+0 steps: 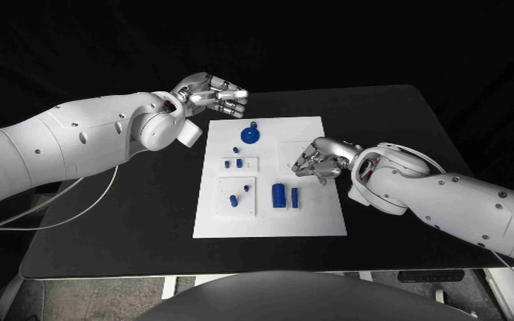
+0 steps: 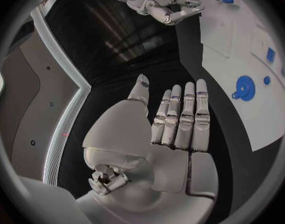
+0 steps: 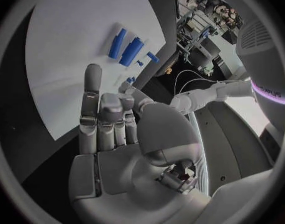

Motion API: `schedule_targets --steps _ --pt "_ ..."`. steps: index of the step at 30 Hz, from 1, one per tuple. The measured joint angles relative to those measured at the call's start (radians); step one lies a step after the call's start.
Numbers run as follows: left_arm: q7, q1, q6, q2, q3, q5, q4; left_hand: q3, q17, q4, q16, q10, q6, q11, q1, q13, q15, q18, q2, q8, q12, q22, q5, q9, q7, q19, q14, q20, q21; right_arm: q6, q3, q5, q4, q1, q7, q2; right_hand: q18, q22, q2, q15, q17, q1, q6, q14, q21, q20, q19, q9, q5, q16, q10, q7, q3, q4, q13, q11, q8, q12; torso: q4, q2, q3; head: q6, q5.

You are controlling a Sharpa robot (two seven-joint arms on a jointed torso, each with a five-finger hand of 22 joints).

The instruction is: Assemble the parts on the task board

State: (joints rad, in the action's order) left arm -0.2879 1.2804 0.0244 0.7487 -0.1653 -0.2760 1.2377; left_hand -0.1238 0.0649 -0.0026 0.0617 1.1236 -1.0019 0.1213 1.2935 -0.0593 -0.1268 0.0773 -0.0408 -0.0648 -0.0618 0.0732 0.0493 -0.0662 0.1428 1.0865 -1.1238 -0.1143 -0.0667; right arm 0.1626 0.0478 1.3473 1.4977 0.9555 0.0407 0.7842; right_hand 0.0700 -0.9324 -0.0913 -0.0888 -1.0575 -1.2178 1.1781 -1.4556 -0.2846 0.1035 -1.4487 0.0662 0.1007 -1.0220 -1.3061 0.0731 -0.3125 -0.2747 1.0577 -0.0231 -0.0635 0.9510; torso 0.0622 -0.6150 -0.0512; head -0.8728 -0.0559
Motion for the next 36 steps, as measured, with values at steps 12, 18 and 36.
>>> schedule_targets --steps 12,18,36 --pt "0.0 0.0 0.0 0.0 -0.001 0.0 0.0 0.0 0.0 0.0 0.0 0.0 0.0 0.0 0.0 0.0 0.0 0.0 0.0 0.0 0.0 0.0 0.0 0.0 0.0 0.0 0.0 0.0 0.0 -0.021 -0.001 0.17 -0.012 -0.03 -0.006 -0.011 0.006 -0.01 0.012 0.0 -0.004 0.012 0.013 0.0 -0.006 -0.004 0.004 0.0 -0.004 -0.004 -0.004 -0.008 0.008 0.016 -0.001 -0.004 0.0 0.005 -0.0009 0.0 0.0003 0.0 0.003" --pt "0.0 0.0 0.0 0.0 -0.001 0.0 -0.001 0.0 0.0 0.0 0.0 0.0 0.0 0.0 0.0 0.0 0.0 0.0 0.0 0.0 0.0 0.0 0.0 0.0 0.0 0.0 0.0 0.0 0.0 -0.026 -0.002 0.21 -0.014 -0.042 0.011 -0.016 0.006 -0.01 0.012 0.0 -0.005 0.012 0.013 0.0 -0.006 -0.004 0.004 0.0 -0.004 -0.008 -0.004 -0.008 0.009 0.017 -0.001 -0.004 0.0 0.005 -0.0001 0.0 0.0009 0.0 0.004" --pt "0.0 0.0 0.0 0.002 -0.001 0.0 0.001 0.0 0.0 0.0 0.0 0.0 0.0 0.0 0.004 0.0 0.0 0.0 -0.004 0.0 0.0 0.0 0.0 0.0 0.0 0.0 0.0 0.0 0.0 -0.045 -0.002 0.249 -0.02 -0.049 0.04 -0.037 0.006 -0.01 0.012 0.0 -0.011 0.012 0.037 0.0 -0.006 -0.004 0.004 -0.001 -0.012 -0.012 -0.007 -0.016 -0.017 0.033 0.001 -0.007 0.001 0.009 -0.0011 0.0 0.0022 0.0 0.016"
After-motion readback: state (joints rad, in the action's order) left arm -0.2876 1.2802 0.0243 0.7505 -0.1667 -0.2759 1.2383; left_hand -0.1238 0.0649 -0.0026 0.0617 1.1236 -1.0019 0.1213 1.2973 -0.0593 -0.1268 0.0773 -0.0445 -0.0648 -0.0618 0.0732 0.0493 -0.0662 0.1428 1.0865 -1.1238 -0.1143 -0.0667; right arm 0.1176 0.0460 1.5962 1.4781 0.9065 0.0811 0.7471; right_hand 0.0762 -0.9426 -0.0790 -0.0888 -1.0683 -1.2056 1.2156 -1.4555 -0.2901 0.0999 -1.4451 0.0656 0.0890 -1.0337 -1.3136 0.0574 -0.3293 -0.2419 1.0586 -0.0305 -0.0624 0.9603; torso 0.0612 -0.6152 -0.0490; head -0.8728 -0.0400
